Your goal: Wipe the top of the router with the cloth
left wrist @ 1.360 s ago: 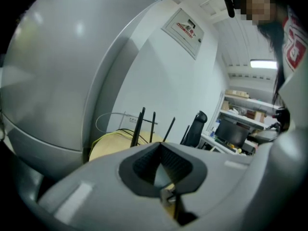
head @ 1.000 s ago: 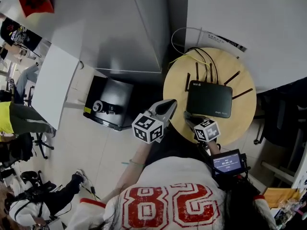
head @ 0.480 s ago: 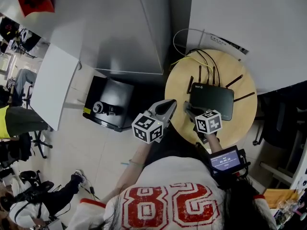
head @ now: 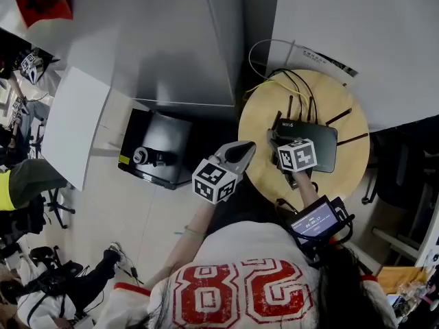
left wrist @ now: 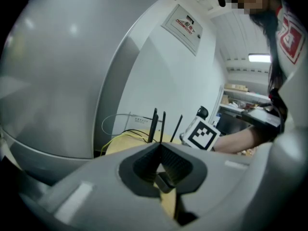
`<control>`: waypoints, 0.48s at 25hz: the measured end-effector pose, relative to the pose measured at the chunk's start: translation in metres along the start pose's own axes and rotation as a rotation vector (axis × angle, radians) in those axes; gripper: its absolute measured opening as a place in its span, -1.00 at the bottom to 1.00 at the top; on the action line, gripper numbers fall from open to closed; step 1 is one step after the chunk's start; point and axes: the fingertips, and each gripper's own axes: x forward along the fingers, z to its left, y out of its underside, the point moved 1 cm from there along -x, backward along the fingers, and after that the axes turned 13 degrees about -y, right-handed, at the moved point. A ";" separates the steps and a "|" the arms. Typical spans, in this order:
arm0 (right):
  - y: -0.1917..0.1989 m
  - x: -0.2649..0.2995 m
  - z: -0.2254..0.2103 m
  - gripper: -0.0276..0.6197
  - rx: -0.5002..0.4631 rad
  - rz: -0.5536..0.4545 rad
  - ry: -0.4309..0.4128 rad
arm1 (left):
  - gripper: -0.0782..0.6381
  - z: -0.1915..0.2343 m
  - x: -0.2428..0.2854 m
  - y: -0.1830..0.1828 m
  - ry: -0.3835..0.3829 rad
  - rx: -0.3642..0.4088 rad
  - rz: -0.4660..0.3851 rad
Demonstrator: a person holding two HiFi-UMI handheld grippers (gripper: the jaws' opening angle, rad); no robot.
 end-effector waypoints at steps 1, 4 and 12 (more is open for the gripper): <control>0.001 0.000 -0.001 -0.80 -0.002 0.011 0.008 | -0.78 0.001 0.000 -0.001 0.001 0.000 -0.001; 0.003 0.004 -0.002 -0.80 0.002 0.025 0.021 | -0.78 0.006 0.001 -0.001 0.004 -0.009 0.002; 0.015 0.003 0.007 -0.80 0.043 0.013 0.015 | -0.78 0.004 0.008 -0.003 0.044 -0.020 0.009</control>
